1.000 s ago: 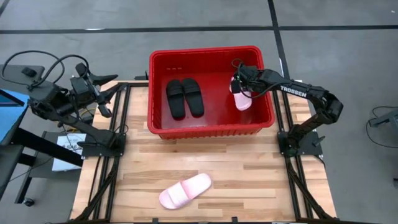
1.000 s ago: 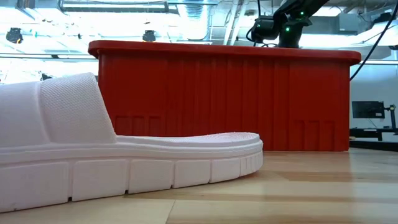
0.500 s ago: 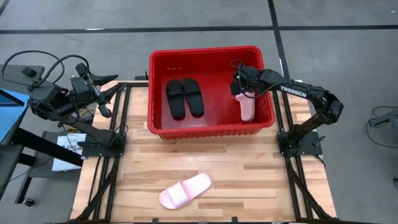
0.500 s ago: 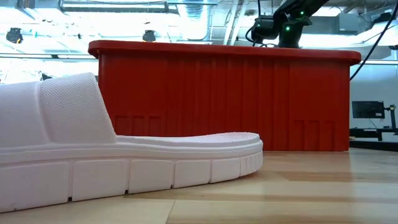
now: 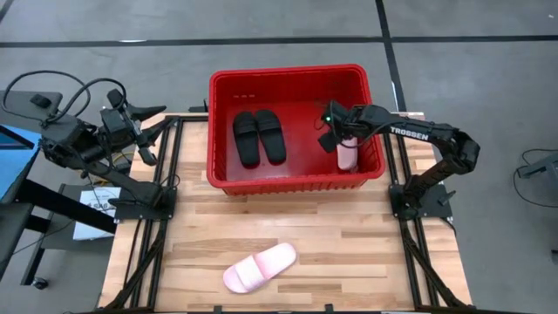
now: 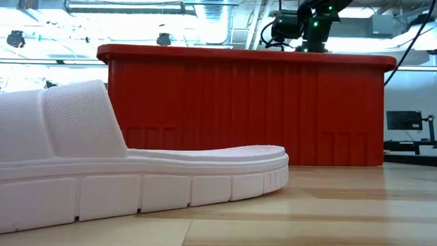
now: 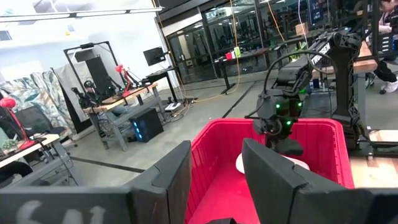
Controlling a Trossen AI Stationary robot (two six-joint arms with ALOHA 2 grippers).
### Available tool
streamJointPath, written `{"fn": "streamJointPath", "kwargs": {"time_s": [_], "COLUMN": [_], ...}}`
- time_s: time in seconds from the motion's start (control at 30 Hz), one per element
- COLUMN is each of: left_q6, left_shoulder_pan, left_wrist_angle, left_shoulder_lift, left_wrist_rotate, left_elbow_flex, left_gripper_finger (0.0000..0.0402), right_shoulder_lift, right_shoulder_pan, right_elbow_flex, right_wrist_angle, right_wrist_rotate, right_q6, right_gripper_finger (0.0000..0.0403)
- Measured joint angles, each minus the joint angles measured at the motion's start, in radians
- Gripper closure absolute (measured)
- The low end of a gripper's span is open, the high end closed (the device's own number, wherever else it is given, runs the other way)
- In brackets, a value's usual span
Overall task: Pick and place slides into bin
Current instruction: Put the right pink slide into the basket
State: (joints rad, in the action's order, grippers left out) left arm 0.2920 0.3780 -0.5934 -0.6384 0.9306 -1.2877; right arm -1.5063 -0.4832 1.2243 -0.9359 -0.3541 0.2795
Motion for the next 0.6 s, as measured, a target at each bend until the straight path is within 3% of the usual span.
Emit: {"fn": "streamJointPath", "kwargs": {"time_s": [0.6], "left_q6": [0.0], "left_shoulder_pan": [0.0], "left_wrist_angle": [0.0], "left_shoulder_lift": [0.0], "left_wrist_rotate": [0.0], "left_elbow_flex": [0.0], "left_gripper_finger": [0.0266], "right_shoulder_lift": [-0.025], "right_shoulder_pan": [0.045], "right_elbow_flex": [0.042], "right_wrist_angle": [-0.156], "right_wrist_rotate": [-0.015], "right_q6": [-0.701], "right_gripper_finger": [0.0268]}}
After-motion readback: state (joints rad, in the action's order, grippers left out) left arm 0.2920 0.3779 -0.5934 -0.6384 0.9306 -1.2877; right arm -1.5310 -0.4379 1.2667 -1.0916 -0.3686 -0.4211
